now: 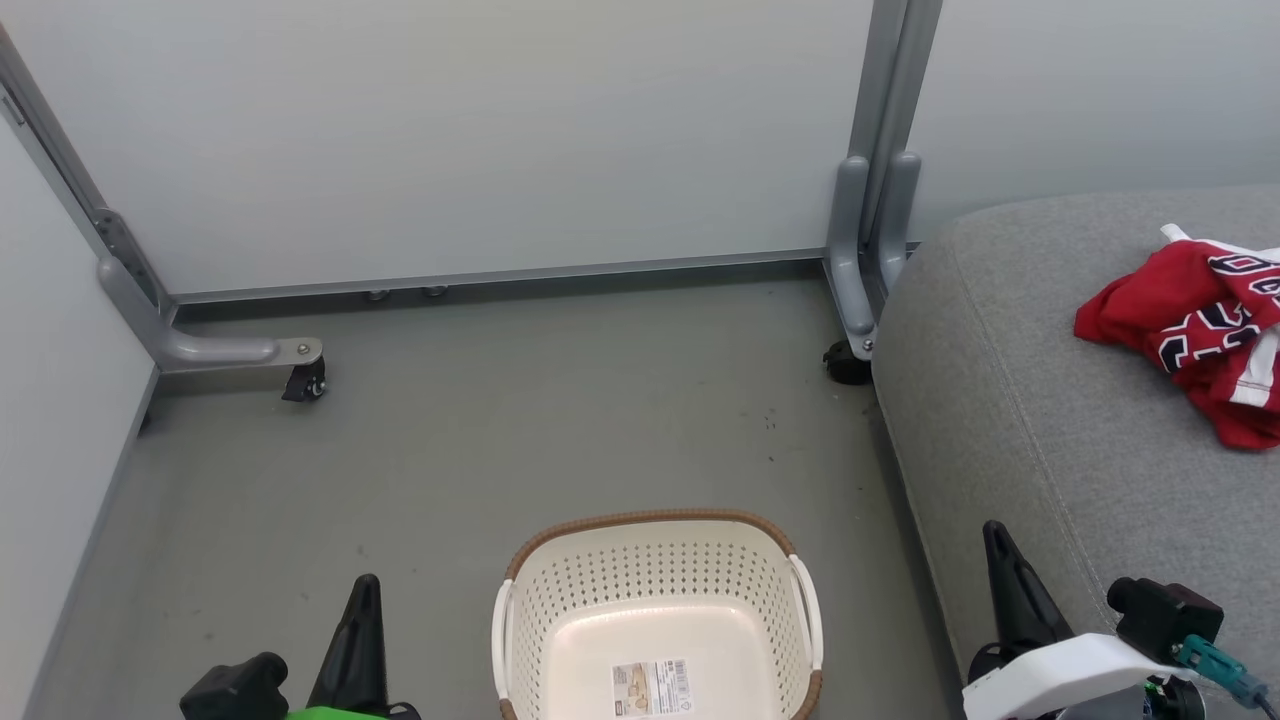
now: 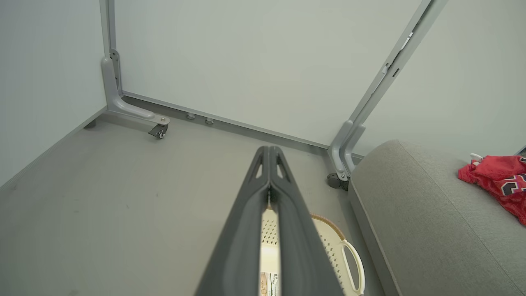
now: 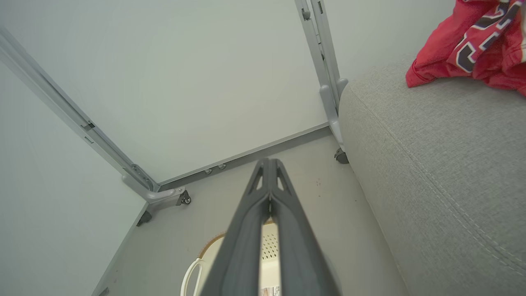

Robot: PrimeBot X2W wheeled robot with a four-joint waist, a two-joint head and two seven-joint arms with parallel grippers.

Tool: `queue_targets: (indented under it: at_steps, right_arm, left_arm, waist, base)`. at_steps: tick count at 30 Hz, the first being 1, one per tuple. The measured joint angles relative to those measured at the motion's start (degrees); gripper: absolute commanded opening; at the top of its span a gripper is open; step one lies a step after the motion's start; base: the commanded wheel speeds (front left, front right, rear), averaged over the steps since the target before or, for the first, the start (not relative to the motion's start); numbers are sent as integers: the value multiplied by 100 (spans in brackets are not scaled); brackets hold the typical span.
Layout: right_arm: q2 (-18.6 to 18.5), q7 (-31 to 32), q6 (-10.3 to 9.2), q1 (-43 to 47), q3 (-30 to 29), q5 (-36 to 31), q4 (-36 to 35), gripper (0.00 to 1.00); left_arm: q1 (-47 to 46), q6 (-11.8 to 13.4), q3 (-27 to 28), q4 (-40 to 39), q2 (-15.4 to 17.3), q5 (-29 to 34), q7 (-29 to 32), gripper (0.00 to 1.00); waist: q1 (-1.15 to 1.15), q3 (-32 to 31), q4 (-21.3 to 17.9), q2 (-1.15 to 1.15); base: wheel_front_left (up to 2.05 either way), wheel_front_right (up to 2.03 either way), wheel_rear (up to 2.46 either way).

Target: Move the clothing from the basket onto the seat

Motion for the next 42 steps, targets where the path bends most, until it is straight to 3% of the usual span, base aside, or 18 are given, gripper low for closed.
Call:
queue_targets:
  at_steps: [22,42]
  right_arm:
    - [-55,442,0,-303,-183,2003,65,0]
    - [-86,789,-4,-497,-346,3433,105,0]
  left_arm:
    - [-348,-94,247,77,69,-2042,426,0]
    - [-590,-167,470,138,91,-3481,765,0]
  waist:
    - [0,86,-14,0]
    - [0,163,-28,0]
  base:
    - [0,0,0]
    - [0,0,0]
